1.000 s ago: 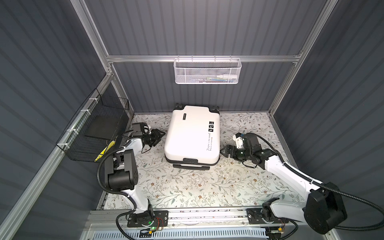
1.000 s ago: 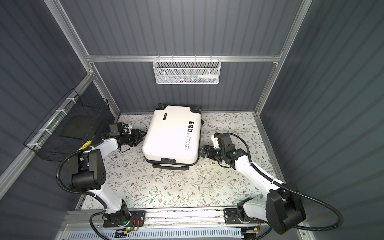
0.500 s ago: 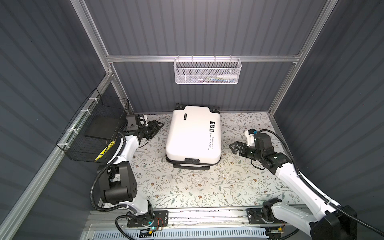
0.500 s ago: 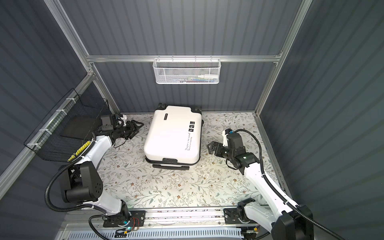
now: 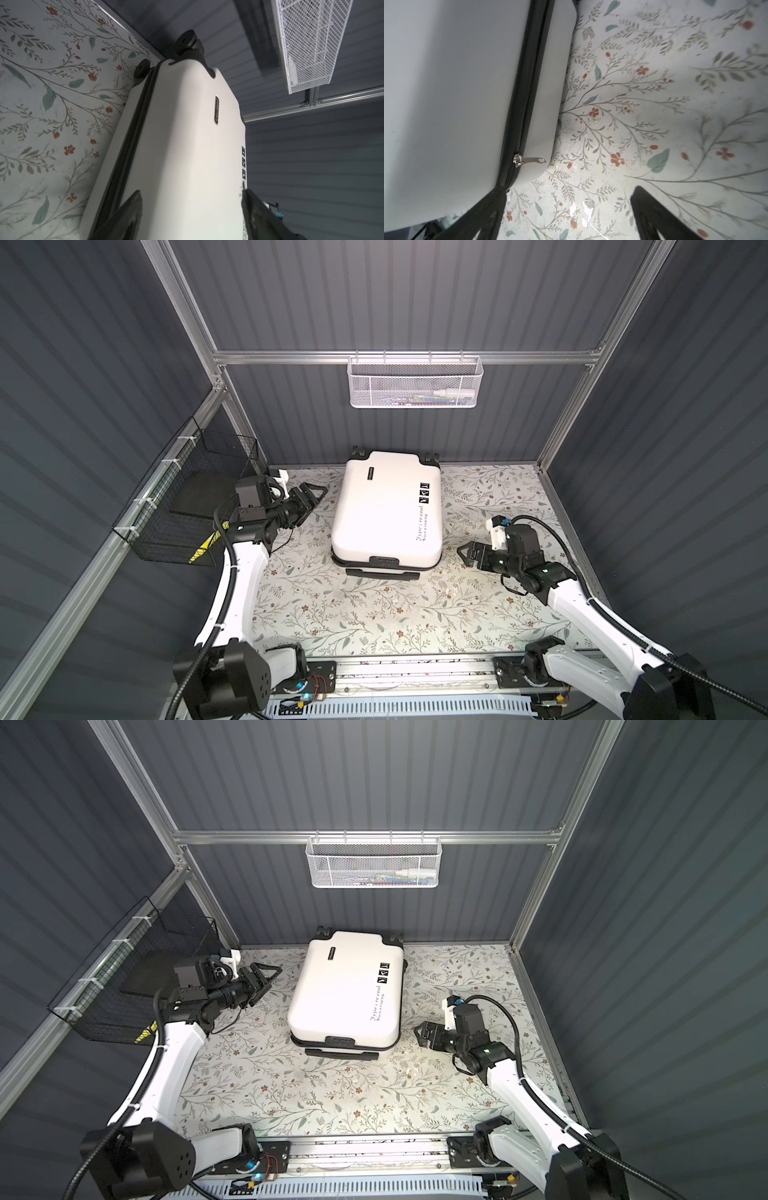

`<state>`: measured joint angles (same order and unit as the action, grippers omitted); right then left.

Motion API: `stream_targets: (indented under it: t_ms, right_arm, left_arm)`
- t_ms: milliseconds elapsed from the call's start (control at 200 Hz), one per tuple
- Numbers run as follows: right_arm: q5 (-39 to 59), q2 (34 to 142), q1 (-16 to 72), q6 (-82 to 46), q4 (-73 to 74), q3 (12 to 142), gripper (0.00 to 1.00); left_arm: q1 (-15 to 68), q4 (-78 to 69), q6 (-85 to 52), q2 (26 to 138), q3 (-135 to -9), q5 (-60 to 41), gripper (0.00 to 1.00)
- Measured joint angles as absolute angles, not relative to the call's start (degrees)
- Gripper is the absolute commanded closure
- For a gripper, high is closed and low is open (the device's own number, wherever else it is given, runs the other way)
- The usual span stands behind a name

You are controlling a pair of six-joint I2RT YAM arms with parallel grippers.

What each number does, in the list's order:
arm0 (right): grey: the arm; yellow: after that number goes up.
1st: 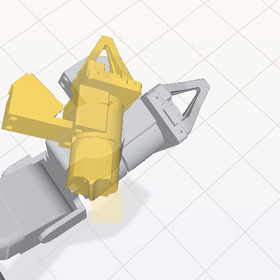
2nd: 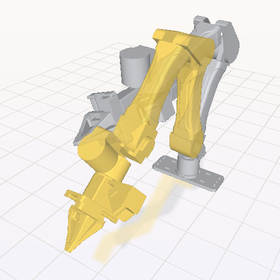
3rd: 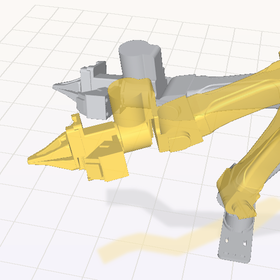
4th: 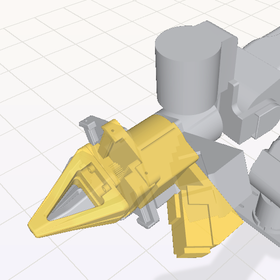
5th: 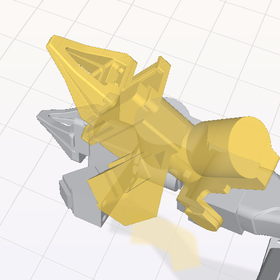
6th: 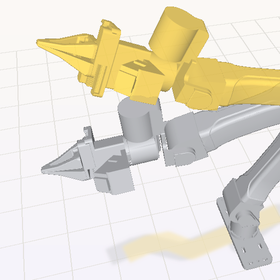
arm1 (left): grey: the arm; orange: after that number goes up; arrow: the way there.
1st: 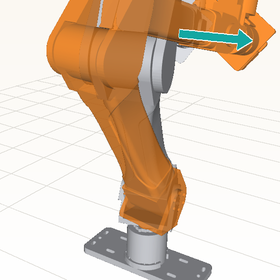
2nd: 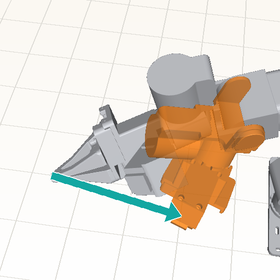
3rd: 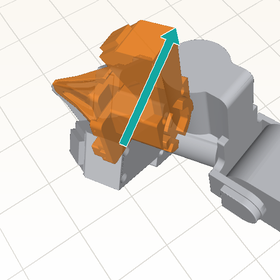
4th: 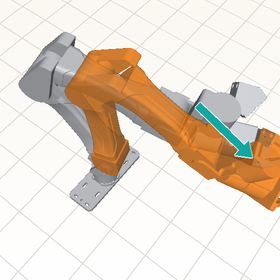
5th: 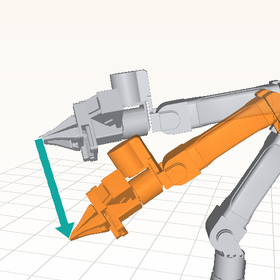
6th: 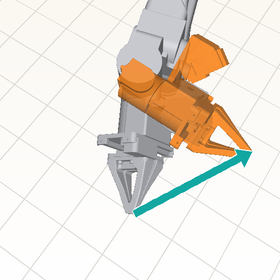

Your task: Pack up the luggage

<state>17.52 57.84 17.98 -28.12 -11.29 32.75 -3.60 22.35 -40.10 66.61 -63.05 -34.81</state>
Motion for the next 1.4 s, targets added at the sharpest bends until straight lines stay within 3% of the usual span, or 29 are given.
stream_targets:
  t_ms: [225, 435, 1396]
  right_arm:
    - [21.80, 60.16, 19.88, -28.12, -2.50, 27.09, 0.25]
    - [20.80, 64.01, 23.27, -27.55, 4.34, 24.43, 0.35]
    - [13.85, 81.41, 29.12, -23.33, 46.33, 13.87, 0.53]
  left_arm:
    - [4.86, 24.84, -42.39, 56.77, -59.79, -32.73, 0.22]
    - [5.63, 25.85, -44.95, 51.48, -53.08, -31.73, 0.22]
    - [5.63, 24.82, -47.24, 51.53, -48.03, -31.64, 0.22]
